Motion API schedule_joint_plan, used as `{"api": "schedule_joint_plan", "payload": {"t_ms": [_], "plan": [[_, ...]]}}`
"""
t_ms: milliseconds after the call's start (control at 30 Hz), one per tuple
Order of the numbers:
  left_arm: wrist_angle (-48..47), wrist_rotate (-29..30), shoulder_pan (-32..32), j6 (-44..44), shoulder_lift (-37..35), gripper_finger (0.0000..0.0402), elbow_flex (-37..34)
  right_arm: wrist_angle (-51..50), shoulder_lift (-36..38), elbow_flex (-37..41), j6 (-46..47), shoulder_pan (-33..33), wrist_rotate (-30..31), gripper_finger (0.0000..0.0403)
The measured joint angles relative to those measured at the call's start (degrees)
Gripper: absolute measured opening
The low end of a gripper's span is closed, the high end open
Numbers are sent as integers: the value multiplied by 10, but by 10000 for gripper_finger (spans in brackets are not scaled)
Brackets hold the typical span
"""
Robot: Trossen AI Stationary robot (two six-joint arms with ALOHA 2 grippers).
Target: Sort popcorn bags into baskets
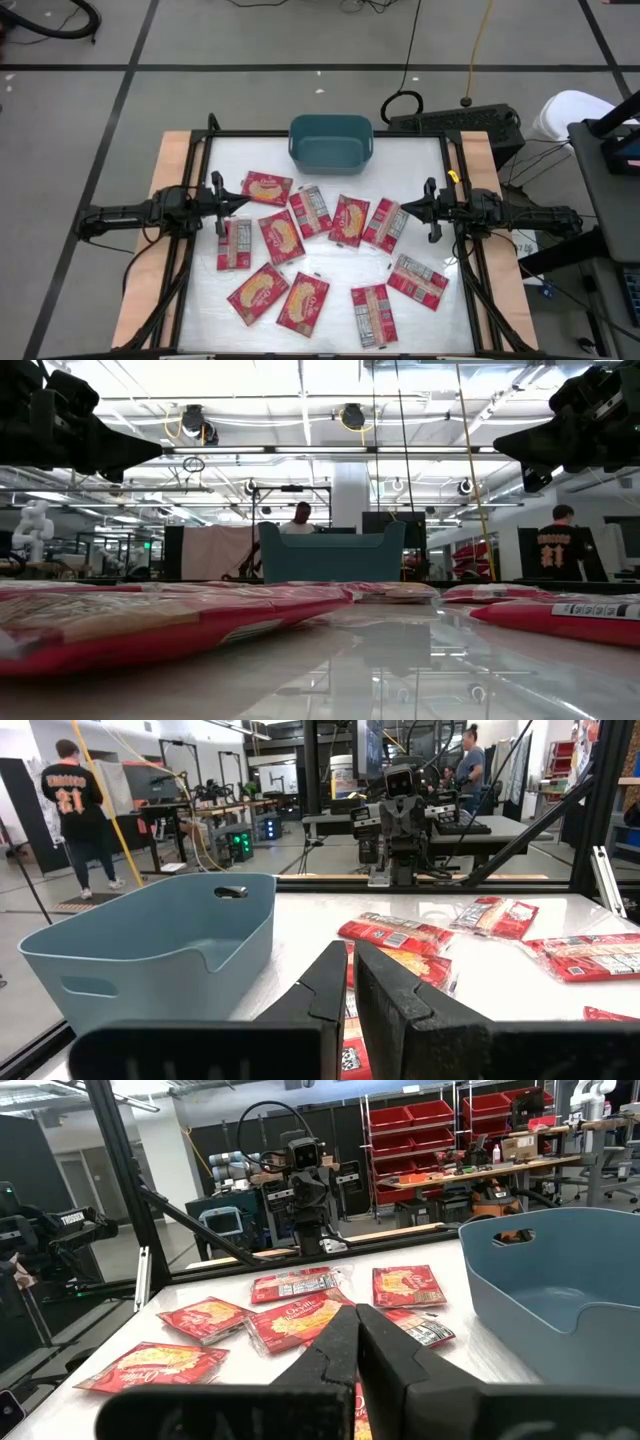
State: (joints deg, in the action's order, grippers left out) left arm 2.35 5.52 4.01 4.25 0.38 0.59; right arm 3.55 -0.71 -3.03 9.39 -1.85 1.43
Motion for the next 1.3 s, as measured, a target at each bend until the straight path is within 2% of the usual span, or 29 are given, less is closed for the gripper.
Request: {"api": "schedule_joint_plan", "payload": {"t_ms": [1067,1300], "plan": [[0,0,0,0,0,31,0,1,0,0,-19,0,0,0],[0,0,0,0,0,31,0,17,0,0,51,0,1,0]]}}
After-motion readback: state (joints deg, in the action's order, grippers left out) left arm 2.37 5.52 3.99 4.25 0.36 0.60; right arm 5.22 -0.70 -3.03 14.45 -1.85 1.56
